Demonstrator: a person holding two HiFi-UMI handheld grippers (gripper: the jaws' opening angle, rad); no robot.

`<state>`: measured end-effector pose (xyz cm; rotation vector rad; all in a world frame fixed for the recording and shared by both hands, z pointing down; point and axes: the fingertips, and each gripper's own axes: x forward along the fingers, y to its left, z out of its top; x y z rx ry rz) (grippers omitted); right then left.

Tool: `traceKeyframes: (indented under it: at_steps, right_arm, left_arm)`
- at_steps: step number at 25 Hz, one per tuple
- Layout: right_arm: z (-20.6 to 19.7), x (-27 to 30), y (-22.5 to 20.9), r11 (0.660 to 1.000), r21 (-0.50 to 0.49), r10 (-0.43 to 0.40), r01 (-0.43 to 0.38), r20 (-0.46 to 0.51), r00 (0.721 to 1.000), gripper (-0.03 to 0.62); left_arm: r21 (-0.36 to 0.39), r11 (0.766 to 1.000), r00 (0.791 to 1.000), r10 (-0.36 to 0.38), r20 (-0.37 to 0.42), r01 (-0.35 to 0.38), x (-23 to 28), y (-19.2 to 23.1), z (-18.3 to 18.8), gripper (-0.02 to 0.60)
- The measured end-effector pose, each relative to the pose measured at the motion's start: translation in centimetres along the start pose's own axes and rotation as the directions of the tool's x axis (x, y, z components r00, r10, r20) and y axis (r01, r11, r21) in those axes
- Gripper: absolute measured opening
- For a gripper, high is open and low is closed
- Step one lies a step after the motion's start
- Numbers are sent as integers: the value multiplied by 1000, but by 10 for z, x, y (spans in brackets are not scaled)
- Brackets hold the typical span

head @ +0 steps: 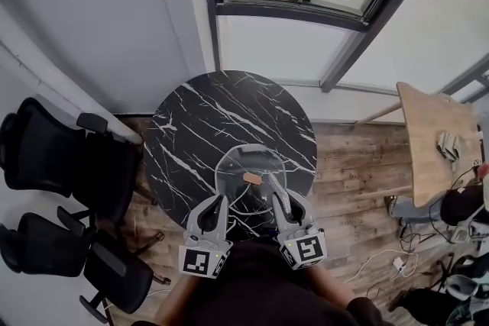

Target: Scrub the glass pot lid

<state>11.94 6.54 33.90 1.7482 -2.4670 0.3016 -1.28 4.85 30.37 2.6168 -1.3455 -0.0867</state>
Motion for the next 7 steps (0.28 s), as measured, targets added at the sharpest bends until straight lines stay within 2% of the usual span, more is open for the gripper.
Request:
traceKeyframes:
  at_steps: [7]
  right_arm:
    - [5, 1, 3, 1000, -17, 9, -9, 7, 1000, 74]
  left_arm:
    - [-6, 1000, 1000, 5, 1, -5, 1, 2, 1, 3]
